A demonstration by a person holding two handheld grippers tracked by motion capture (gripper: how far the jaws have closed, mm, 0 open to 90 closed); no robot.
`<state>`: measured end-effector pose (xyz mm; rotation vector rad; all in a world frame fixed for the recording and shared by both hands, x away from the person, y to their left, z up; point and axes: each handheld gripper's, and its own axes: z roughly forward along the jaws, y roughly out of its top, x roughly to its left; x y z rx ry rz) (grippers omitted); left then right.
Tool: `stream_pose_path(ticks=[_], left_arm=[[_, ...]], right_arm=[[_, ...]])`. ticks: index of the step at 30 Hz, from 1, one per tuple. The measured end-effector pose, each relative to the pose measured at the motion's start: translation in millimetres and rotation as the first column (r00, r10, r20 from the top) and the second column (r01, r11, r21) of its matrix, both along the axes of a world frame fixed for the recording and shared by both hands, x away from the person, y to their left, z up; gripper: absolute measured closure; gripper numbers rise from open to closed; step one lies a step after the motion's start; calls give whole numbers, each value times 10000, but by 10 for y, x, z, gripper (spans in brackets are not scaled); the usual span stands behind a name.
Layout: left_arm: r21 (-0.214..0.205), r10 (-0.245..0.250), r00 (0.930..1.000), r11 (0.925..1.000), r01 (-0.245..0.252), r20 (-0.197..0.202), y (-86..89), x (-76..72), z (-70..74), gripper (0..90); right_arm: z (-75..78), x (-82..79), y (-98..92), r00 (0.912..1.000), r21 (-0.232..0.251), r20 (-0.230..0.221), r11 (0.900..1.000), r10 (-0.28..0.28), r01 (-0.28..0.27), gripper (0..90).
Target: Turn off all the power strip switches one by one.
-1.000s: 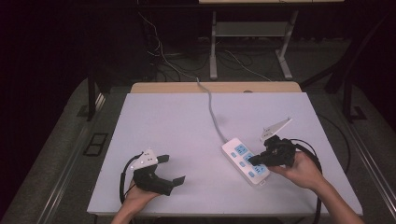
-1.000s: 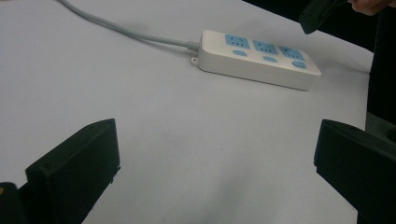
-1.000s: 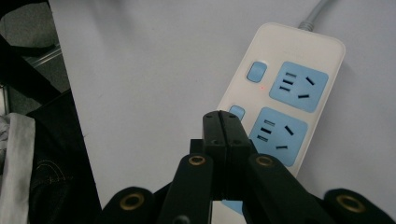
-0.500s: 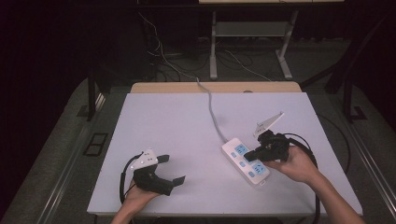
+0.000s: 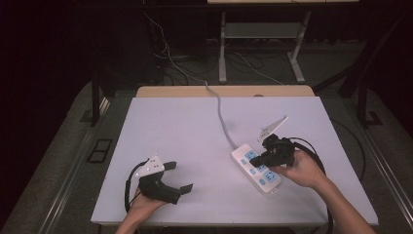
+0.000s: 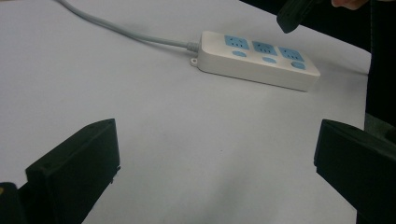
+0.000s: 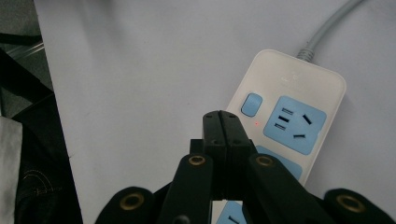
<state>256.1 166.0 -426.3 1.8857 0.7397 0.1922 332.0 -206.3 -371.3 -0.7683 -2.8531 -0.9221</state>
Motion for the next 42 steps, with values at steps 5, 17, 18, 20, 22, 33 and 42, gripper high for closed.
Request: stream_pose_path(ticks=[5,17,18,20,22,33,42], left_arm=[[4,3,10000,10000,-3,13,2,-2,3,0],[5,3,10000,10000,-3,18,4,-2,4,0],[4,11,10000,10000,-11,16,4,-2,4,0],[4,14,10000,10000,-14,16,6,-2,4,0],[6,14,10000,10000,-14,16,6,-2,4,0],[14,10,10000,10000,-10,21,5,-3,4,0],[17,-9,10000,10000,9,28,4,0,2,0]], right_arm=[[-25,17,20,10000,-34,-48,10000,-5,5,900],[-133,64,48,9998,-106,-204,9999,6,-8,900],[-146,67,51,9998,-114,-222,9999,5,-8,900],[-168,72,52,9997,-130,-255,9999,-16,12,900],[-187,76,54,9995,-137,-313,9999,-17,13,900],[-283,92,59,9989,-243,-465,9997,-43,31,900],[-345,80,26,9982,-184,-593,9998,-97,86,900]])
